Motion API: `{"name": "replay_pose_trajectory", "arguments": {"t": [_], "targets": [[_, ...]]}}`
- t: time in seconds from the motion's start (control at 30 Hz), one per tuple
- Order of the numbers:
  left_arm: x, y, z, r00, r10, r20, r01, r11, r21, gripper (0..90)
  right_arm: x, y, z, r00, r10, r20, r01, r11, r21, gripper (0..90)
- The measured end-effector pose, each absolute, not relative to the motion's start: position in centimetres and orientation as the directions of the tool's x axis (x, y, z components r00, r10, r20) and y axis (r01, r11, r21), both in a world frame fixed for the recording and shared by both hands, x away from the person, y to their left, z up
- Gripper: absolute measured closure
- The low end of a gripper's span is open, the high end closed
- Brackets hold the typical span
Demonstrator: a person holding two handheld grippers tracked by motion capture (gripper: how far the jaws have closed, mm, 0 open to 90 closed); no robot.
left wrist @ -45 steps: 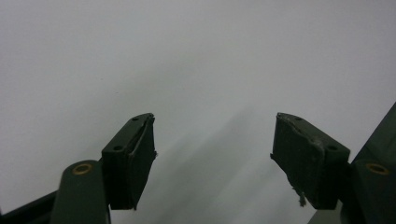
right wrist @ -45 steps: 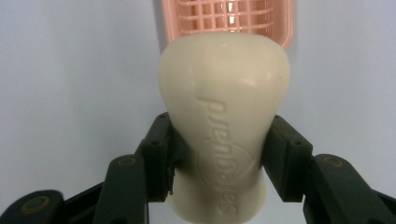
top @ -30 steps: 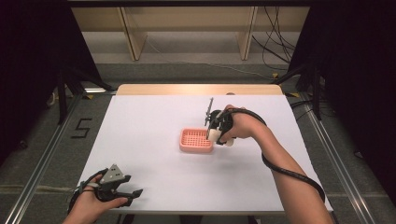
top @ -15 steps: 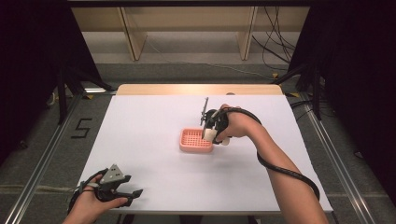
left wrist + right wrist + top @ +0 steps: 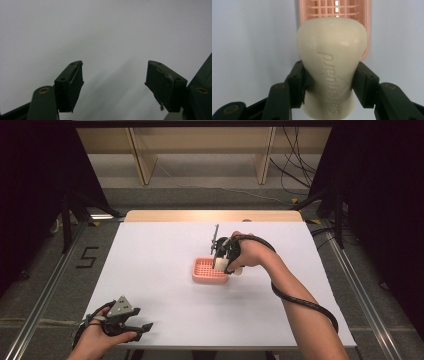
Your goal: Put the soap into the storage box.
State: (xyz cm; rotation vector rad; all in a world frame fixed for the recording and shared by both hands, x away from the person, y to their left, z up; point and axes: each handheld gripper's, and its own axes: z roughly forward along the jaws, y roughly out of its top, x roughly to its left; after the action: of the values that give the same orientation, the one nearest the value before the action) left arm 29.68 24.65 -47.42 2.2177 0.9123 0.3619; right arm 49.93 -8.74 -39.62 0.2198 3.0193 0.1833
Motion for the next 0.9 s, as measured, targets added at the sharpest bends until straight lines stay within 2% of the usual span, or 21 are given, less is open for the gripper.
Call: {"name": "replay_pose_trajectory", "arguments": {"t": [0.27,0.3,0.4,0.53,0.63,0.8,0.83,0.9], "targets": [[29.4,24.5,-47.5,0.7,0.713,-0.046,0.533,-0.479,0.698,29.6,49.9,-8.3,-39.7,-0.983,0.162,-0.084,0.15,0.979,0.141,50.6],[29.4,24.5,-47.5,0.698,0.714,-0.045,0.536,-0.48,0.694,29.5,50.1,-8.3,-39.8,-0.986,0.132,-0.097,0.117,0.982,0.145,50.6],[29.6,24.6,-47.4,0.715,0.699,-0.013,0.509,-0.506,0.696,29.6,49.9,-8.1,-39.8,-0.984,0.155,-0.087,0.142,0.98,0.139,50.6],[29.6,24.6,-47.4,0.715,0.699,-0.011,0.507,-0.507,0.697,29.6,50.1,-8.0,-39.8,-0.986,0.131,-0.1,0.117,0.985,0.13,50.6],[29.4,24.4,-47.5,0.696,0.716,-0.051,0.538,-0.474,0.697,29.6,50.1,-7.8,-39.8,-0.987,0.132,-0.094,0.118,0.982,0.144,50.6],[29.4,24.4,-47.5,0.696,0.717,-0.042,0.535,-0.479,0.696,29.6,50.2,-7.5,-39.8,-0.985,0.141,-0.102,0.127,0.983,0.13,50.6],[29.7,24.6,-47.4,0.718,0.696,-0.005,0.502,-0.513,0.696,29.6,50.3,-7.5,-39.9,-0.986,0.128,-0.102,0.114,0.985,0.13,50.6],[29.4,24.5,-47.5,0.697,0.716,-0.047,0.538,-0.479,0.694,29.6,50.1,-7.3,-39.8,-0.984,0.143,-0.104,0.13,0.984,0.126,50.6]]}}
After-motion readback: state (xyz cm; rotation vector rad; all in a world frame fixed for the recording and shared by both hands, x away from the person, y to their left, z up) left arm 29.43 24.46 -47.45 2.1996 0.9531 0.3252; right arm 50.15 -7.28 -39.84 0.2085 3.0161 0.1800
